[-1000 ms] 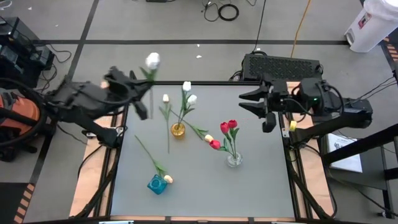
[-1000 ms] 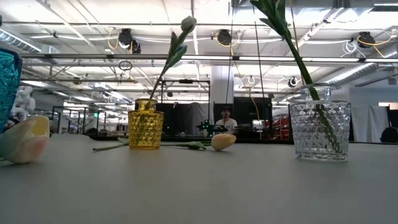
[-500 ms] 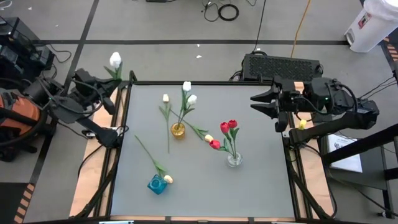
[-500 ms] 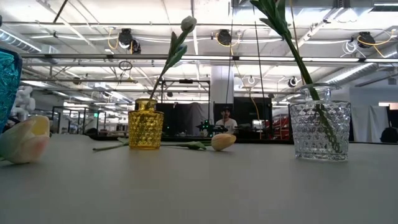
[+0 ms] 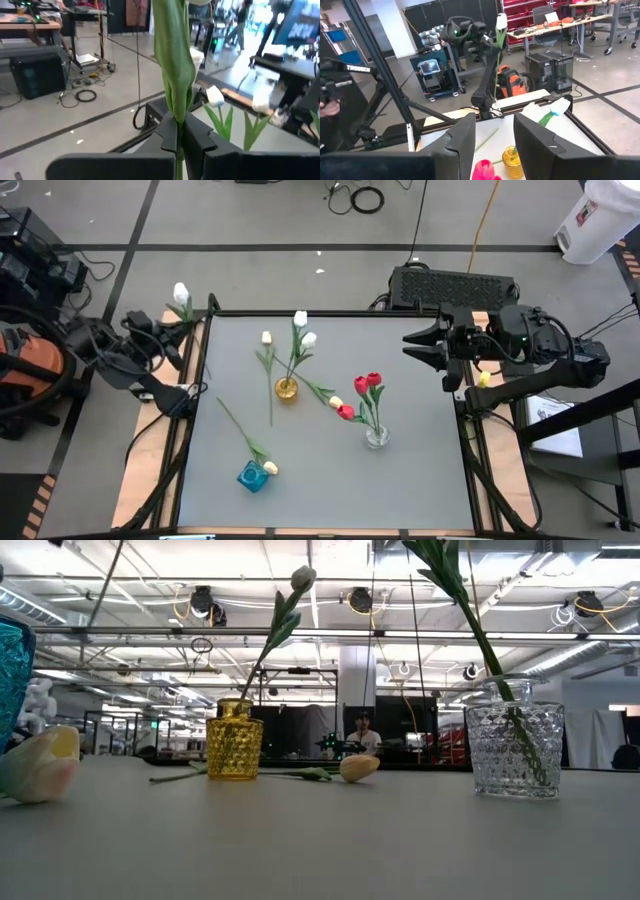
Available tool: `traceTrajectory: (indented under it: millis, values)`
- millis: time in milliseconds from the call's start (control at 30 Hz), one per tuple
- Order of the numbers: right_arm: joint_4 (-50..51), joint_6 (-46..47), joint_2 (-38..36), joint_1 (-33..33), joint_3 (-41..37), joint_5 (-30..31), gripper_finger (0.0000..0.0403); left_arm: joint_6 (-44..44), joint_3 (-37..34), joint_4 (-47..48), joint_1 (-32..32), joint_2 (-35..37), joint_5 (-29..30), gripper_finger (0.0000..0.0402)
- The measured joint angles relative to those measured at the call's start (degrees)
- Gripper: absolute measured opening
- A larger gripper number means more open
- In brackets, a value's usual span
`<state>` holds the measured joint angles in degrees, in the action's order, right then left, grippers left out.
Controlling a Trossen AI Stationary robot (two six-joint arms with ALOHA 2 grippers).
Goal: Sort flowers into vase by color
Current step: Put the white tulip into the yellow vase
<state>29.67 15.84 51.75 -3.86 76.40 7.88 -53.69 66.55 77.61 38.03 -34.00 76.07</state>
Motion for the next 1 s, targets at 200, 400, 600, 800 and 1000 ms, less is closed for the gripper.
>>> traceTrajectory:
  millis: [200,400,600,800,1000]
  values:
    - [0.1,-3.2,0.0,0.0,0.0,4.2,0.0125,0.0,-11.4,-13.1,0.8,3.2,2.7,0.0008]
    - [0.1,-4.6,0.0,0.1,0.0,6.0,0.0125,5.1,-17.7,-27.9,0.8,1.9,4.9,0.0008]
    - [0.1,-4.6,0.0,0.1,0.0,6.1,0.0125,15.7,-18.2,-40.4,-0.5,-1.8,7.5,0.0008]
    - [0.2,-4.9,0.0,0.1,0.0,6.1,0.0125,18.1,-18.2,-46.0,-5.7,-7.3,7.3,0.0008]
    - [0.2,-4.9,0.0,0.1,0.0,6.0,0.0125,18.6,-18.2,-52.9,-12.5,-14.7,2.7,0.0008]
